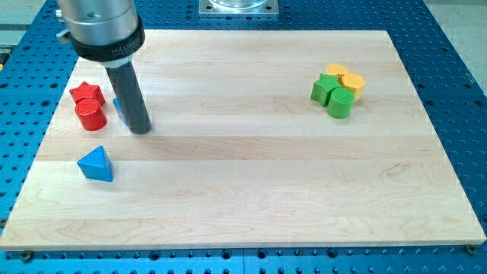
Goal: Move the triangle into the red circle
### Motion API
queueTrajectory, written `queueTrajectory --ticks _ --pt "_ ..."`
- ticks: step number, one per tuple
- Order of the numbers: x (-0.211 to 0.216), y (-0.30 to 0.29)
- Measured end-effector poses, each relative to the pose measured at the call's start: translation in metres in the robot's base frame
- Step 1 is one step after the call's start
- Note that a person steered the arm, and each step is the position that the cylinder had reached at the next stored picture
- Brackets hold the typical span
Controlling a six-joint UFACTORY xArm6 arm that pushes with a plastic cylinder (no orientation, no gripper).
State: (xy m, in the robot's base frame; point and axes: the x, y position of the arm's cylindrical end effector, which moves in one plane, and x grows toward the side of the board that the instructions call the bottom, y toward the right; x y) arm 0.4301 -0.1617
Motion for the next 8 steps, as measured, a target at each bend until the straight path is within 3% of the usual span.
queueTrajectory --ticks 1,2,3,5,6,7,8 --pt "-0.015 0.028" --pt "0.089 0.061" --pt "0.16 0.001" --pt "0.065 -0.013" --pt "0.063 -0.012" --pt "0.094 -0.012" --pt "0.088 -0.04"
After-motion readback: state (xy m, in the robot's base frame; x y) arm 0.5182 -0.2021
